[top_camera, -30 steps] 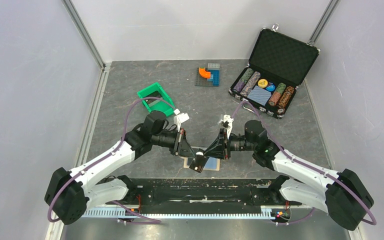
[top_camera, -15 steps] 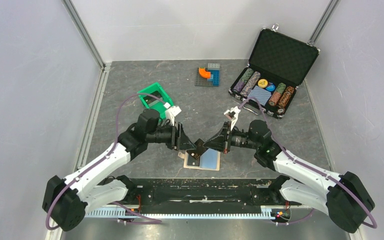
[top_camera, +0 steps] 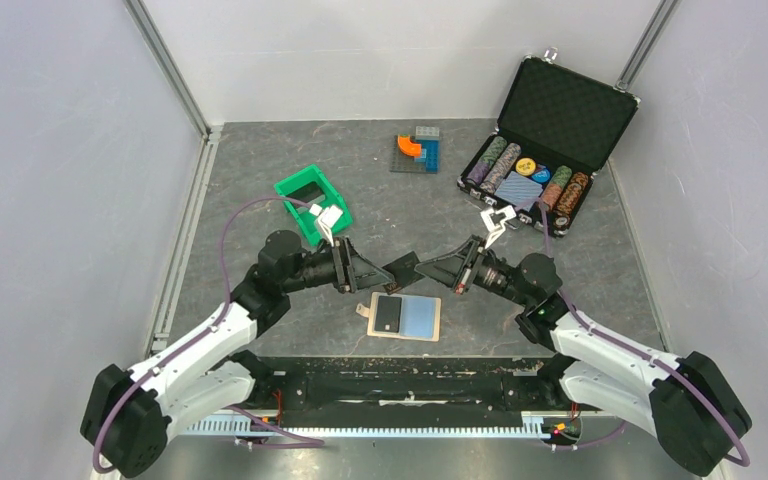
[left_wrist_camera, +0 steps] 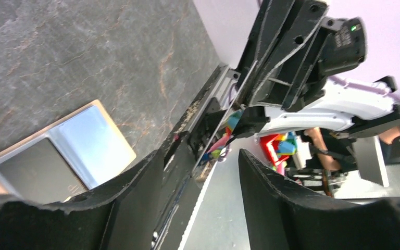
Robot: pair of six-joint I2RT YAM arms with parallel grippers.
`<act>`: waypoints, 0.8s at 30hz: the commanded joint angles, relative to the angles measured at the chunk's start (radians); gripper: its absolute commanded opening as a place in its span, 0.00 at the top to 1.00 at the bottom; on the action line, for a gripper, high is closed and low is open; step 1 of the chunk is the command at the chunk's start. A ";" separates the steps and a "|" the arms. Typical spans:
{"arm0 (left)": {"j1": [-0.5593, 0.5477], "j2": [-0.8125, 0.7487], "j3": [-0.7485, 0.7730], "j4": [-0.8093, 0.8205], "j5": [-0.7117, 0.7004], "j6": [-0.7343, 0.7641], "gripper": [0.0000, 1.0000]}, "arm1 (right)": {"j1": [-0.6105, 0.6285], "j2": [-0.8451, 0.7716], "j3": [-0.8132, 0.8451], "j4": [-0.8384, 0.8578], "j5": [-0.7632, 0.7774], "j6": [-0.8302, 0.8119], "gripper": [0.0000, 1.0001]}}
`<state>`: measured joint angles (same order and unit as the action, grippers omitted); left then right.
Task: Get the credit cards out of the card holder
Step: Place the credit card in the storage box.
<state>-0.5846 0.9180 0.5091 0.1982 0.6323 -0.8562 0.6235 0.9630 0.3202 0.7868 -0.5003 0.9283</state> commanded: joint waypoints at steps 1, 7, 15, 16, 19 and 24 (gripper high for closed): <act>0.003 0.022 -0.046 0.272 0.024 -0.167 0.41 | -0.003 -0.018 -0.029 0.105 0.116 0.098 1.00; 0.003 0.029 -0.077 0.362 0.021 -0.229 0.52 | -0.003 -0.023 -0.039 0.048 0.185 0.107 1.00; 0.003 0.021 -0.089 0.380 0.009 -0.244 0.91 | -0.003 0.001 -0.074 0.098 0.190 0.148 1.00; 0.003 0.024 -0.087 0.368 0.000 -0.244 0.97 | -0.002 0.000 -0.077 0.097 0.190 0.147 1.00; 0.003 0.031 -0.084 0.330 -0.017 -0.227 0.98 | -0.002 0.000 -0.078 0.084 0.188 0.129 0.97; 0.024 -0.003 -0.050 0.218 -0.067 -0.179 0.98 | -0.003 -0.060 -0.050 -0.089 0.228 0.004 0.68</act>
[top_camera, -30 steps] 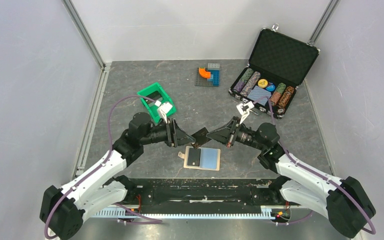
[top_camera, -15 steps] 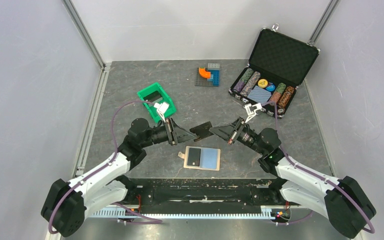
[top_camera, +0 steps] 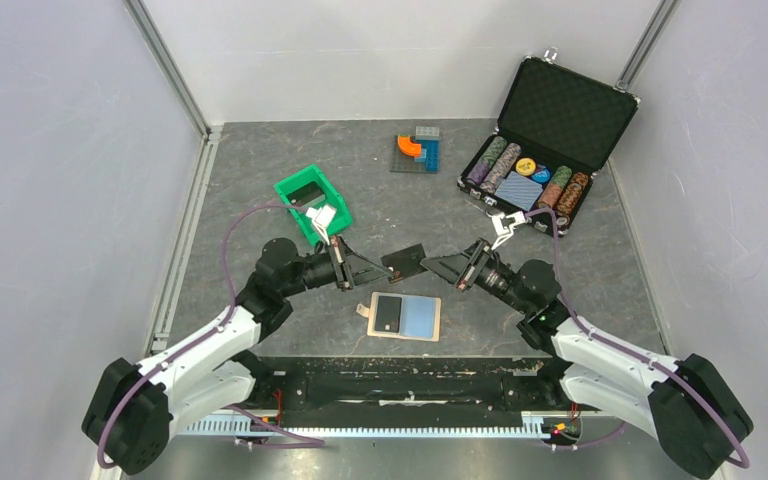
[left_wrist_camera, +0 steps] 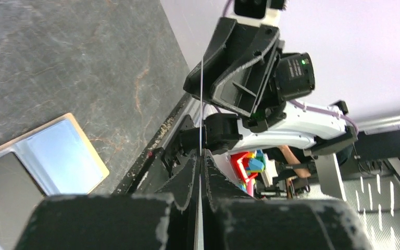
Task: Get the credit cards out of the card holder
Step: Place the credit card in the storage box.
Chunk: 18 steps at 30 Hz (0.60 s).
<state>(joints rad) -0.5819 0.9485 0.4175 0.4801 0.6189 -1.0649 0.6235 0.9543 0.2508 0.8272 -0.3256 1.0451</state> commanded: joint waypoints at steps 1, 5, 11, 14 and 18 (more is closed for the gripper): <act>0.033 -0.045 0.054 -0.117 -0.076 0.052 0.98 | -0.003 -0.073 0.023 -0.172 0.072 -0.137 0.63; 0.095 -0.075 0.173 -0.415 -0.234 0.199 0.98 | -0.004 -0.140 0.042 -0.272 0.084 -0.213 0.41; 0.290 0.016 0.352 -0.663 -0.285 0.324 0.98 | -0.004 -0.171 0.089 -0.421 0.046 -0.328 0.09; 0.391 0.095 0.432 -0.719 -0.300 0.358 0.98 | -0.003 -0.179 0.107 -0.456 0.002 -0.366 0.02; 0.502 0.268 0.563 -0.825 -0.309 0.424 0.98 | -0.003 -0.197 0.129 -0.517 -0.014 -0.416 0.02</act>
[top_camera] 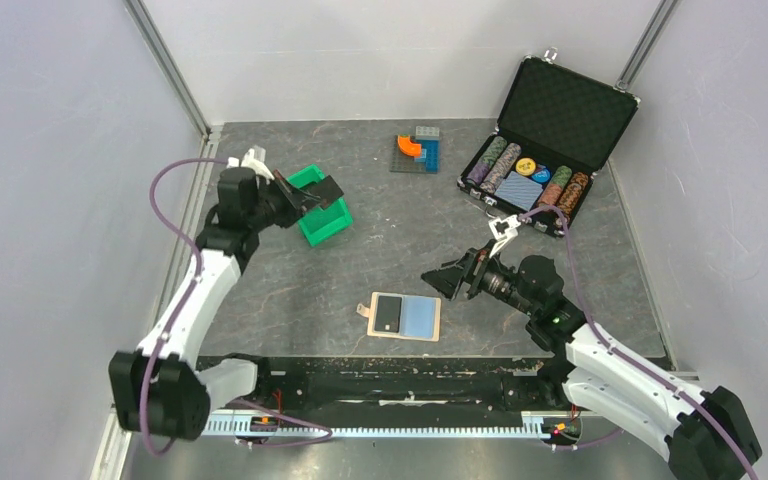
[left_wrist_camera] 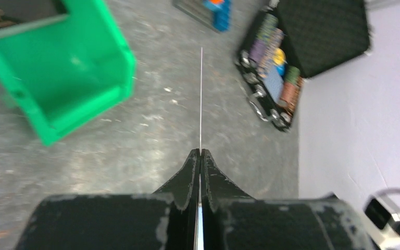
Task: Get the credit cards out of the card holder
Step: Place the credit card in the storage box.
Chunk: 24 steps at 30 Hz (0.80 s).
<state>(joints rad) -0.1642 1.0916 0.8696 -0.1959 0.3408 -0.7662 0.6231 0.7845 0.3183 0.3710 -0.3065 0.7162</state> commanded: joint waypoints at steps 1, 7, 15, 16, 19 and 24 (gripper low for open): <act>0.103 0.166 0.135 -0.153 -0.027 0.140 0.98 | -0.004 -0.030 0.063 -0.074 -0.035 -0.097 0.02; 0.163 0.359 0.285 -0.236 -0.091 0.231 0.98 | -0.002 -0.027 0.074 -0.095 -0.067 -0.103 0.02; 0.226 0.535 0.376 -0.197 -0.066 0.191 0.98 | -0.002 -0.026 0.099 -0.124 -0.054 -0.135 0.02; 0.225 0.555 0.390 -0.194 -0.068 0.189 0.98 | -0.003 -0.029 0.099 -0.126 -0.051 -0.135 0.02; 0.227 0.611 0.436 -0.181 -0.048 0.172 0.98 | -0.003 -0.033 0.100 -0.129 -0.050 -0.132 0.02; 0.227 0.672 0.496 -0.186 -0.042 0.158 0.98 | -0.004 -0.031 0.100 -0.143 -0.028 -0.134 0.02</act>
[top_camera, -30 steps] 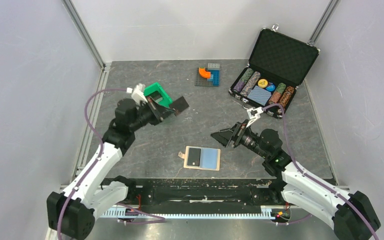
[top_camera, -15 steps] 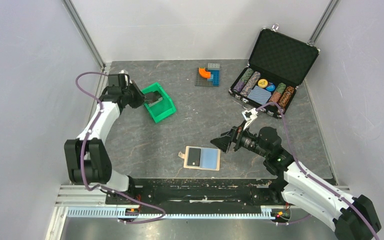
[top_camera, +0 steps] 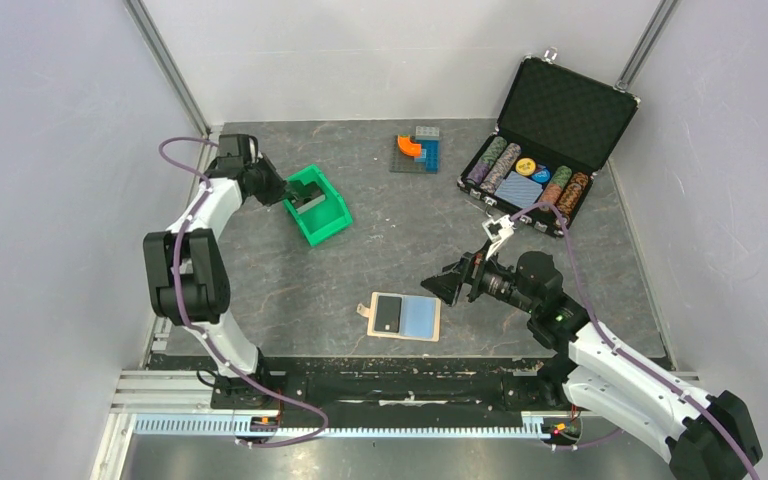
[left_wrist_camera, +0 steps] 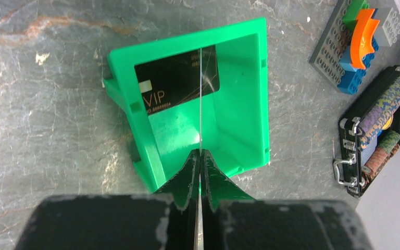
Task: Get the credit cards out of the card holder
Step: Place the credit card in the storage box.
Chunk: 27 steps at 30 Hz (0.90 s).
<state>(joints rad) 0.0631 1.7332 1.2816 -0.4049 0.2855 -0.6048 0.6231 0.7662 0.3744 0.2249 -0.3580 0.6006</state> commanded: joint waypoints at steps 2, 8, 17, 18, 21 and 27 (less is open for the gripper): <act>0.000 0.050 0.104 0.008 0.006 0.002 0.98 | -0.002 -0.010 0.042 0.005 0.022 -0.015 0.02; 0.000 0.085 0.121 -0.010 -0.011 0.015 0.98 | -0.002 -0.021 0.041 0.010 0.038 -0.015 0.02; -0.002 0.101 0.107 0.001 -0.038 -0.003 0.97 | -0.004 -0.001 0.046 0.022 0.040 -0.014 0.02; -0.002 0.093 0.095 0.015 -0.045 -0.015 0.97 | -0.003 0.001 0.044 0.025 0.040 -0.014 0.02; -0.003 0.079 0.065 0.047 -0.063 -0.047 0.96 | -0.002 0.002 0.043 0.026 0.040 -0.012 0.02; -0.003 0.077 0.030 0.073 -0.097 -0.084 0.95 | -0.003 -0.003 0.043 0.022 0.048 -0.014 0.02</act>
<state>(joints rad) 0.0612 1.8412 1.3357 -0.3847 0.2443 -0.6315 0.6231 0.7685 0.3771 0.2153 -0.3309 0.5976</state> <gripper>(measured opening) 0.047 0.979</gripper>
